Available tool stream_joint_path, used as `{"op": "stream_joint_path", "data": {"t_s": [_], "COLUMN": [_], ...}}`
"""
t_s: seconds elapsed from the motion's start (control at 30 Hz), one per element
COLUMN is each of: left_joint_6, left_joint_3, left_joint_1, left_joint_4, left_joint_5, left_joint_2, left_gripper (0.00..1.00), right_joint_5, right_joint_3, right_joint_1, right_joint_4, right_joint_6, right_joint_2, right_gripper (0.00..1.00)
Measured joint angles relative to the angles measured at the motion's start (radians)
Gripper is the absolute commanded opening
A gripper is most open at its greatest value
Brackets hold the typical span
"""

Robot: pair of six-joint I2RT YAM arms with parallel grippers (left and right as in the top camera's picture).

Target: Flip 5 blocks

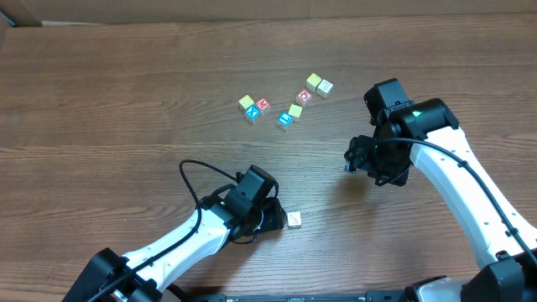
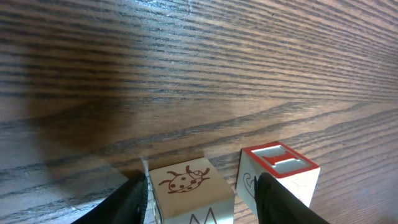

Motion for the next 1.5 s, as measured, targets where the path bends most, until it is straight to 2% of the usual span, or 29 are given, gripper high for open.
{"op": "stream_joint_path", "data": {"t_s": [0.27, 0.47, 0.5, 0.53, 0.6, 0.63, 0.8, 0.93, 1.23, 1.5], "left_joint_6": [0.023, 0.046, 0.048, 0.048, 0.048, 0.055, 0.076, 0.097, 0.121, 0.132], "left_joint_3": [0.056, 0.137, 0.149, 0.165, 0.196, 0.207, 0.23, 0.23, 0.23, 0.23], "left_joint_1": [0.0, 0.0, 0.0, 0.0, 0.0, 0.0, 0.0, 0.0, 0.0, 0.0], "left_joint_4": [-0.08, -0.275, -0.31, -0.351, -0.433, -0.467, -0.612, -0.668, -0.52, -0.467], "left_joint_5": [-0.011, -0.081, -0.094, -0.111, -0.146, -0.16, -0.2, -0.203, -0.16, -0.111], "left_joint_2": [0.0, -0.028, -0.042, -0.058, -0.104, -0.122, -0.172, -0.13, 0.084, 0.199], "left_gripper": [0.47, 0.45, 0.41, 0.31, 0.05, 0.04, 0.08, 0.04, 0.04, 0.04], "right_joint_5": [0.0, 0.0, 0.0, 0.0, -0.001, 0.0, 0.0, 0.0, 0.0, 0.0], "right_joint_3": [0.0, 0.0, 0.0, 0.0, 0.0, 0.0, 0.0, 0.0, 0.0, 0.0], "right_joint_1": [0.0, 0.0, 0.0, 0.0, 0.0, 0.0, 0.0, 0.0, 0.0, 0.0], "right_joint_4": [-0.001, -0.001, -0.001, -0.001, -0.002, -0.001, 0.0, 0.001, 0.001, 0.002], "right_joint_6": [0.001, 0.0, 0.001, 0.0, 0.0, 0.0, -0.004, -0.006, -0.008, -0.015], "right_joint_2": [0.0, 0.0, 0.0, 0.0, 0.0, 0.0, 0.0, 0.0, 0.0, 0.0], "right_gripper": [0.72, 0.72, 0.72, 0.72, 0.72, 0.72, 0.72, 0.72, 0.72, 0.72]}}
